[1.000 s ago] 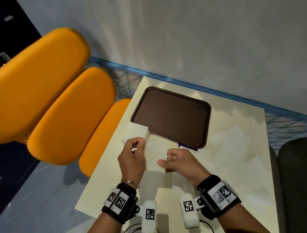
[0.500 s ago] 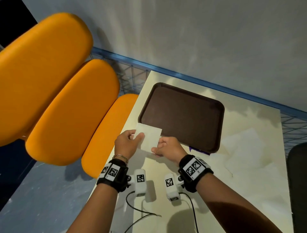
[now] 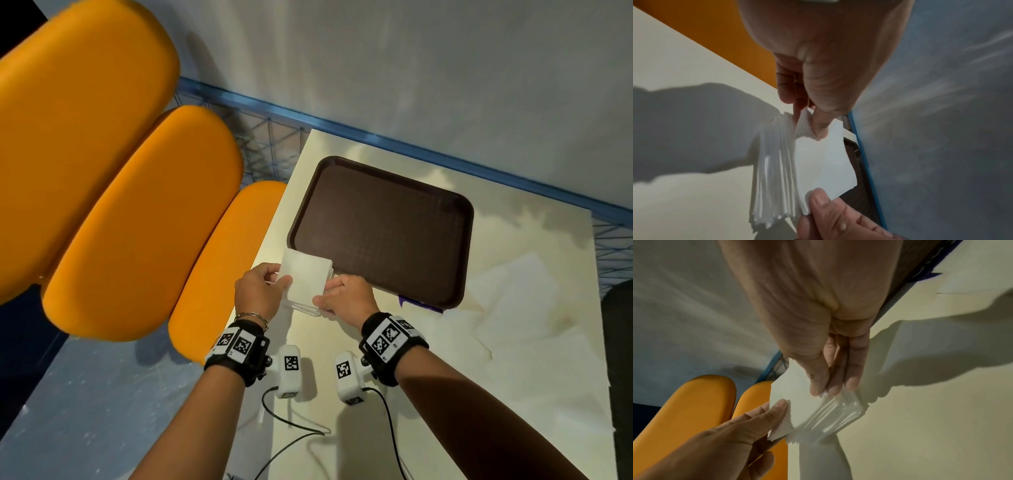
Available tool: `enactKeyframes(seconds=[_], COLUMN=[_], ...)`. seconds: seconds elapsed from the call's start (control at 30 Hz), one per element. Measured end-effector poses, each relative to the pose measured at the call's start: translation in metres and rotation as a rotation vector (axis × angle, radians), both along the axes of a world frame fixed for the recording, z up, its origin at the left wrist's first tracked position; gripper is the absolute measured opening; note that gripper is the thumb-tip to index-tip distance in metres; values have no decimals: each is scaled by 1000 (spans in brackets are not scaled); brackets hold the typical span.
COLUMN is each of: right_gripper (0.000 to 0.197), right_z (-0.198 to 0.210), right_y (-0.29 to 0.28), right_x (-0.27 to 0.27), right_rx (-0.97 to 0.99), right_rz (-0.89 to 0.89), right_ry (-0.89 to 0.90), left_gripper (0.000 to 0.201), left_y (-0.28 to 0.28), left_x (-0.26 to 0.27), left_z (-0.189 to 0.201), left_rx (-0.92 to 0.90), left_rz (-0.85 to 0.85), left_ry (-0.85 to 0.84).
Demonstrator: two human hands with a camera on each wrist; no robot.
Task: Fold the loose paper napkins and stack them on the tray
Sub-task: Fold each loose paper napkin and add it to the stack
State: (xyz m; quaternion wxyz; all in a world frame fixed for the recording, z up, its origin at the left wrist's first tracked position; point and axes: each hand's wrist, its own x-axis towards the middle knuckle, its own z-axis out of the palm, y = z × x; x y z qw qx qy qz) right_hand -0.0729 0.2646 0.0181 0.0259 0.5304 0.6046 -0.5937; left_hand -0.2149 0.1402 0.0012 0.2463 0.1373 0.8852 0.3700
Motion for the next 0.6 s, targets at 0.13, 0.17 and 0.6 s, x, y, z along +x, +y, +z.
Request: enactKeyframes(seconds=[0.13, 0.17, 0.6], right_gripper=[31, 32, 41], right_z=[-3, -3, -5], right_y=[0, 0, 8], right_x=[1, 2, 55], right_rx=[19, 24, 66], right_rz=[-5, -1, 87], right_ry=[-21, -28, -92], left_gripper=[25, 26, 49], left_y=[3, 4, 3], left_x=[0, 0, 7], left_z=[-3, -3, 3], left_rx=[3, -5, -14], left_rz=[-15, -24, 15], left_ry=[21, 32, 71])
